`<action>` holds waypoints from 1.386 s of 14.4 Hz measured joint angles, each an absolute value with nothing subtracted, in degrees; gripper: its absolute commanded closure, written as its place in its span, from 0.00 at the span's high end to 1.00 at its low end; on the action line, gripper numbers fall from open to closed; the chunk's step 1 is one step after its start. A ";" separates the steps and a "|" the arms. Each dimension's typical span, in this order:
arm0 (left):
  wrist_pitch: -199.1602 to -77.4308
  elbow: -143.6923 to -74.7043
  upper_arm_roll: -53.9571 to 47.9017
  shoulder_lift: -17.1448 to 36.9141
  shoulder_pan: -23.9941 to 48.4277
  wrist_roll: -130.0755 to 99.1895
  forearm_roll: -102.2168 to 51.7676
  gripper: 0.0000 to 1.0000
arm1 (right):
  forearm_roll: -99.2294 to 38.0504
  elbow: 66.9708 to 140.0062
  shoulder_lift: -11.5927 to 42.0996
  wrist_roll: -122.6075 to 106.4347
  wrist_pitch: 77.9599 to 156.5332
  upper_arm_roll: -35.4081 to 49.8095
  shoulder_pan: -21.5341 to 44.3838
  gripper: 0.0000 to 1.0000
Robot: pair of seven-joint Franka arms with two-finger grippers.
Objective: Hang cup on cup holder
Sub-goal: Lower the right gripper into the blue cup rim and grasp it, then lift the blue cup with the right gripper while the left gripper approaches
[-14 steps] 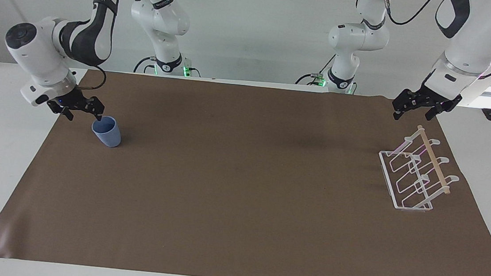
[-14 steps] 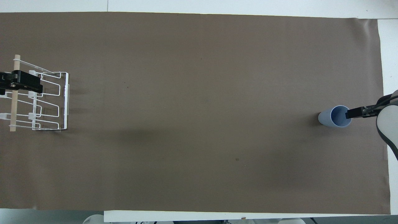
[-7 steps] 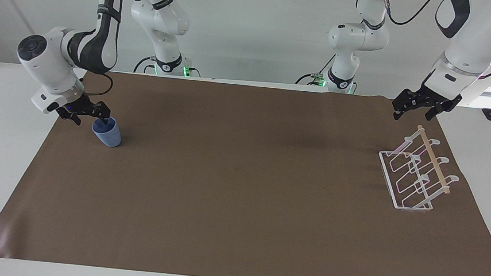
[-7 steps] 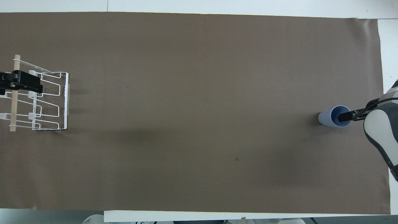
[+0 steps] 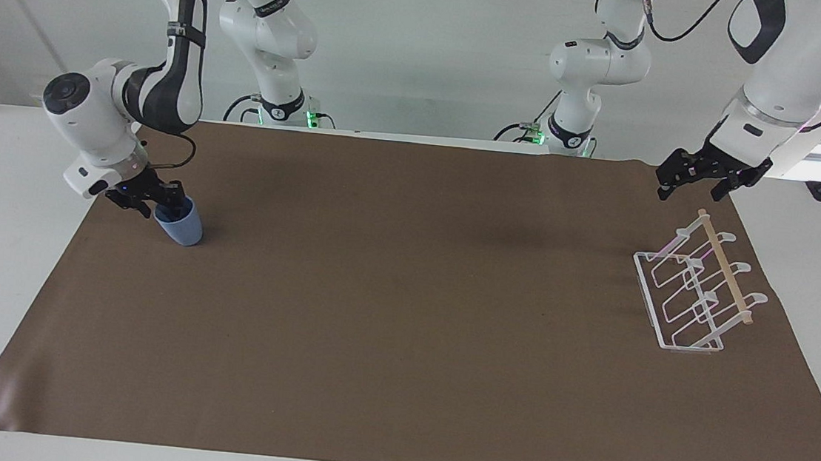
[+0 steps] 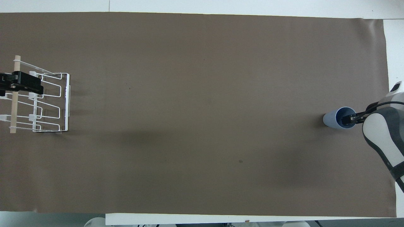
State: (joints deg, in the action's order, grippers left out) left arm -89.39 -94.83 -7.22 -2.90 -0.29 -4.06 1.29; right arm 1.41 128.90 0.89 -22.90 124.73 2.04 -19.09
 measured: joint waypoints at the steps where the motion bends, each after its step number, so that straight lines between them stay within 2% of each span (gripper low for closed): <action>1: -89.39 -94.83 -7.22 -2.90 -0.29 -4.06 1.29 1.00 | 1.40 128.89 0.89 -22.90 124.73 2.07 -19.05 0.00; 6: -89.39 -94.83 -7.22 -2.90 -0.29 -4.06 1.29 1.00 | 1.41 128.17 0.87 -22.90 124.30 2.28 -18.87 0.00; 9: -89.39 -94.83 -7.22 -2.90 -0.29 -4.06 1.29 1.00 | 0.76 124.36 0.86 -23.06 117.04 2.82 -18.80 0.00; 13: -88.92 -94.87 -7.09 -2.90 -0.34 -4.08 1.30 1.00 | -15.40 114.73 0.29 -23.68 100.89 4.67 -15.27 0.00; 16: -88.68 -95.16 -7.00 -2.90 -0.37 -9.10 0.16 1.00 | -31.85 113.89 0.02 -23.17 95.54 4.90 -11.80 0.00; 20: -88.69 -95.22 -7.70 -2.91 1.86 -34.31 -5.74 1.00 | -47.96 114.06 0.00 -19.10 91.94 4.97 -8.66 0.00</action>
